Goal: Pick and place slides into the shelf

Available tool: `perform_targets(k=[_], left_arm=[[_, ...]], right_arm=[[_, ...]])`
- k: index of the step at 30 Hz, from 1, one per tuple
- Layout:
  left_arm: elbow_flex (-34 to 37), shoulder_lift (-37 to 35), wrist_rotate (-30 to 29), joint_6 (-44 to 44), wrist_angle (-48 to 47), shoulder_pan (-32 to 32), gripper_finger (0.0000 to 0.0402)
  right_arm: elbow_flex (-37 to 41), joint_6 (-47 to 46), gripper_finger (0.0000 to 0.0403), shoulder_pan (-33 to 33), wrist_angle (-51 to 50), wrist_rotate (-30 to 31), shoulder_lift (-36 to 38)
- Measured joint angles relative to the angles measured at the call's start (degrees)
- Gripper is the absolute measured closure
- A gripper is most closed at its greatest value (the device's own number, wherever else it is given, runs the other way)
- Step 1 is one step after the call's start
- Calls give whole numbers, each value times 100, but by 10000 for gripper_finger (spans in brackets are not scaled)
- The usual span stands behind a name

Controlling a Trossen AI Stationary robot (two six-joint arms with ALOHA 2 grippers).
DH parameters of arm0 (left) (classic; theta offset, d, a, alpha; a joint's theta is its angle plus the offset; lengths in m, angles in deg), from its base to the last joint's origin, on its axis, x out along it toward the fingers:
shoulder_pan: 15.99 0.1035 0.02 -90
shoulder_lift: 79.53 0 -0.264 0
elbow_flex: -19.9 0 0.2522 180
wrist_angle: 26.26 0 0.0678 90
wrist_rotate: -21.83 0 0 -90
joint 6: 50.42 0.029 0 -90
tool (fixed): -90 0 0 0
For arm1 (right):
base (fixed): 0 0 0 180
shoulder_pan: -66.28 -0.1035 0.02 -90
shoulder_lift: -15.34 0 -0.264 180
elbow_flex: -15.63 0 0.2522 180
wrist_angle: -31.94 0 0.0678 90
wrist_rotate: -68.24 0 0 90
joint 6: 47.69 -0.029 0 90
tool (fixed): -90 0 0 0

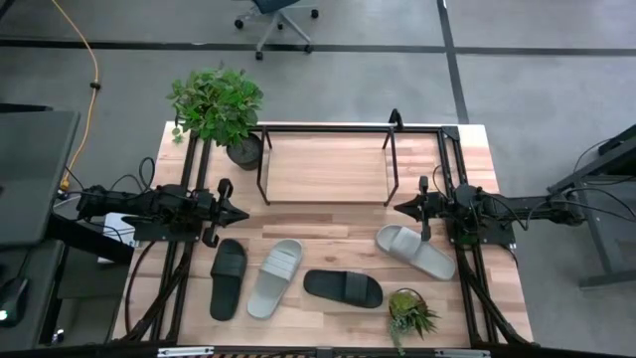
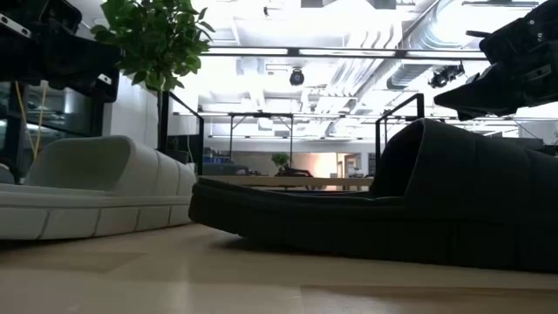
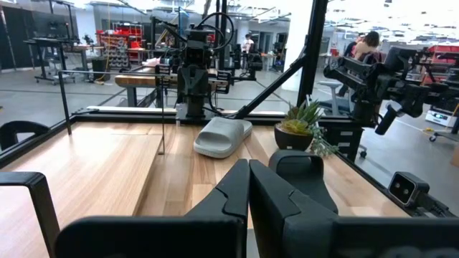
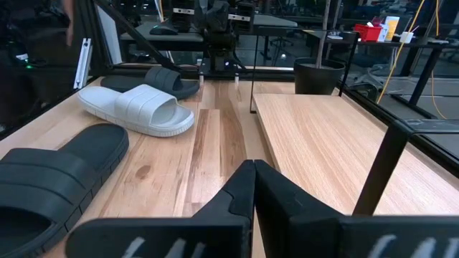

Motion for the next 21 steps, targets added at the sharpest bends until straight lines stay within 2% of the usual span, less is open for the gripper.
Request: perform_targets(k=[21], left_arm=[[0,1,0,-1,0,1,401]], right_arm=[[0,0,402,-2,0,-2,0]])
